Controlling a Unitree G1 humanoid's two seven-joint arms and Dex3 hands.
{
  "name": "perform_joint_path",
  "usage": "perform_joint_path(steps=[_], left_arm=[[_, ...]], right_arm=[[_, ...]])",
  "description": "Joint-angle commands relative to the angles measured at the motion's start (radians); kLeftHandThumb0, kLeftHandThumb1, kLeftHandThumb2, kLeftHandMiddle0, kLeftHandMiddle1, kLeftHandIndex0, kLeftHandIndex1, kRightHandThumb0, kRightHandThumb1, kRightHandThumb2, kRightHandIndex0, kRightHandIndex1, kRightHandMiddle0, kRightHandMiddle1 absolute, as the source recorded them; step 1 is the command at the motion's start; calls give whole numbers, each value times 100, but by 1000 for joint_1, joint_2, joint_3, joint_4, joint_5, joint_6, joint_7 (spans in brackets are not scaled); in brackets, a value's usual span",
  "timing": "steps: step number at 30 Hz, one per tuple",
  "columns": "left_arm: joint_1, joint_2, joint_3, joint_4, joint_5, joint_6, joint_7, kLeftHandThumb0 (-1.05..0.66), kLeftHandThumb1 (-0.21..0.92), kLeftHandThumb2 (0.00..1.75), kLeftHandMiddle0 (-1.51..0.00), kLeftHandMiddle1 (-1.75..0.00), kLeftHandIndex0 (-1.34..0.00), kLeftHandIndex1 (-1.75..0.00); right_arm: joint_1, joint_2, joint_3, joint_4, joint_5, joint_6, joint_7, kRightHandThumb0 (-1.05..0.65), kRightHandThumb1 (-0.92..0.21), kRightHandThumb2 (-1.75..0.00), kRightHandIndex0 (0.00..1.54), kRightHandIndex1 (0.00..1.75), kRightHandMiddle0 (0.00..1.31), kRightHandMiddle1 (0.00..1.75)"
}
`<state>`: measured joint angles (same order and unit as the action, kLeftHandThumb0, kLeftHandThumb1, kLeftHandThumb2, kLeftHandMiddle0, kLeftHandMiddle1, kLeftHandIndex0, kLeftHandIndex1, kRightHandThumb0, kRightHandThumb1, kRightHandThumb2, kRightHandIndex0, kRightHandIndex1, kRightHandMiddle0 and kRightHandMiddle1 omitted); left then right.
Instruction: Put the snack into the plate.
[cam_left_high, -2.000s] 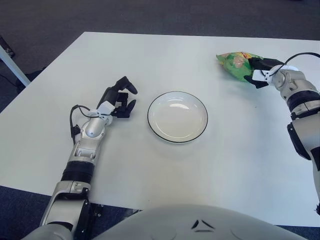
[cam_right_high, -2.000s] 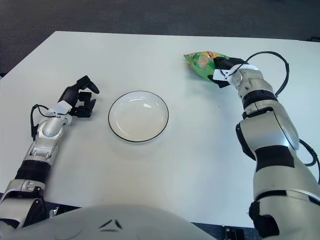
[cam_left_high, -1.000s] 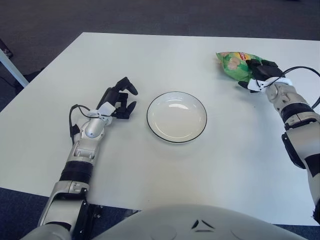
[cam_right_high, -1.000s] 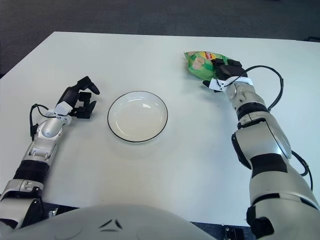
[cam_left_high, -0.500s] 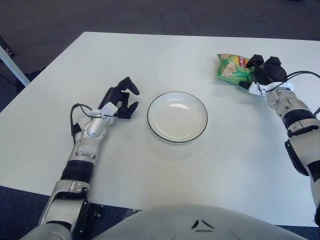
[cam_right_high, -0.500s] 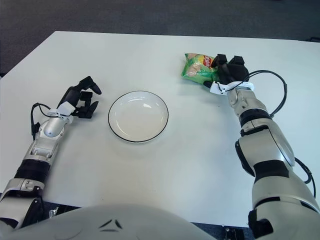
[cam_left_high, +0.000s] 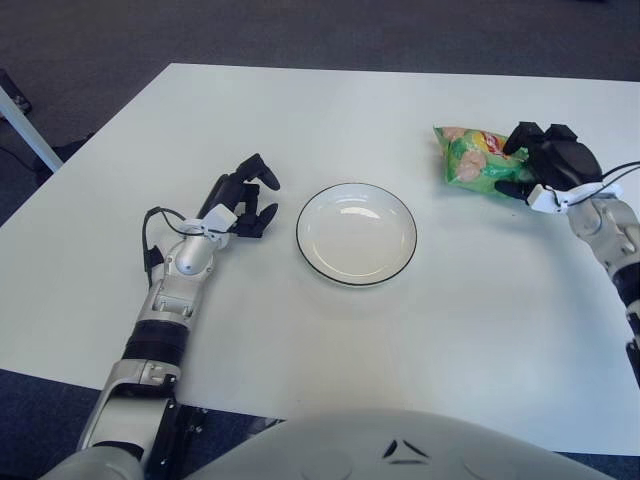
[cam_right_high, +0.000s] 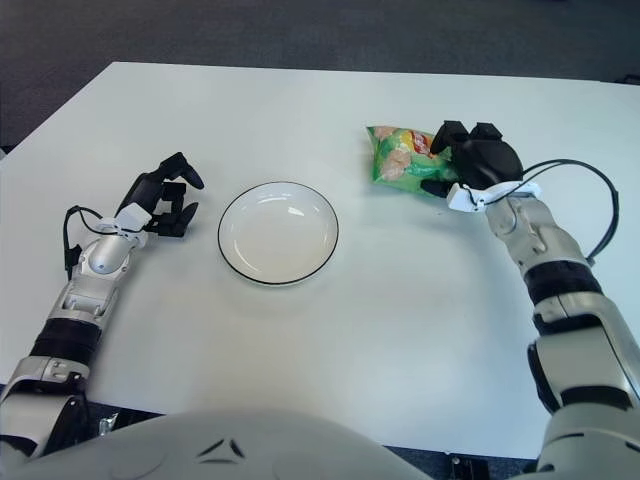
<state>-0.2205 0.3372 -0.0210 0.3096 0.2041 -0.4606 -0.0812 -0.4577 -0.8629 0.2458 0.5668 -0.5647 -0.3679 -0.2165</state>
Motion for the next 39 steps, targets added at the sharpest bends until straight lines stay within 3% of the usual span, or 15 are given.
perform_joint_path(steps=[1, 7, 11, 17, 18, 21, 27, 28, 31, 35, 39], left_arm=[[62, -22, -26, 55, 16, 4, 6, -42, 52, 107, -112, -175, -46, -175], [57, -15, -34, 50, 44, 8, 20, -42, 51, 108, -113, -175, -46, -175], [49, -7, -36, 66, 48, 2, 17, -42, 51, 108, -114, -175, -46, -175], [36, -4, -37, 105, 55, -32, 29, -42, 52, 107, -114, -175, -46, -175], [33, -4, -38, 112, 56, -39, 33, -42, 51, 107, -115, -175, -46, -175], [28, -3, -41, 124, 60, -51, 39, -42, 51, 108, -116, -175, -46, -175], [31, 0, -46, 126, 69, -53, 50, -43, 50, 109, -118, -175, -47, -175], [33, 0, -46, 124, 72, -53, 53, -43, 49, 110, -118, -175, -48, -175], [33, 1, -48, 123, 79, -55, 62, -43, 49, 111, -118, -175, -48, -175], [36, 4, -51, 118, 94, -57, 74, -43, 48, 112, -119, -175, -49, -175], [41, 6, -54, 104, 113, -53, 88, -43, 47, 113, -119, -175, -49, -175]], right_arm=[[166, -59, -97, -269, 45, 63, 100, -1, -65, -91, 32, 170, 23, 175], [291, -77, -223, -522, 87, 173, 222, -1, -66, -89, 33, 170, 21, 175], [309, -69, -273, -602, 95, 233, 284, -1, -67, -88, 33, 169, 21, 175], [254, -47, -279, -586, 44, 280, 317, -1, -70, -84, 34, 166, 19, 175], [250, -46, -279, -585, 35, 283, 319, -14, -72, -80, 31, 163, 22, 175], [239, -44, -279, -579, 12, 284, 321, -30, -74, -76, 29, 159, 27, 175], [224, -48, -274, -579, -23, 278, 331, -37, -78, -71, 22, 149, 27, 175], [222, -48, -274, -581, -29, 278, 334, -51, -77, -72, 18, 143, 19, 167], [215, -48, -273, -581, -40, 273, 342, -69, -73, -75, 12, 134, 7, 156], [198, -56, -270, -578, -48, 261, 365, -76, -74, -74, 7, 124, 2, 146], [176, -74, -272, -579, -51, 245, 403, -82, -81, -66, 2, 107, 0, 129]])
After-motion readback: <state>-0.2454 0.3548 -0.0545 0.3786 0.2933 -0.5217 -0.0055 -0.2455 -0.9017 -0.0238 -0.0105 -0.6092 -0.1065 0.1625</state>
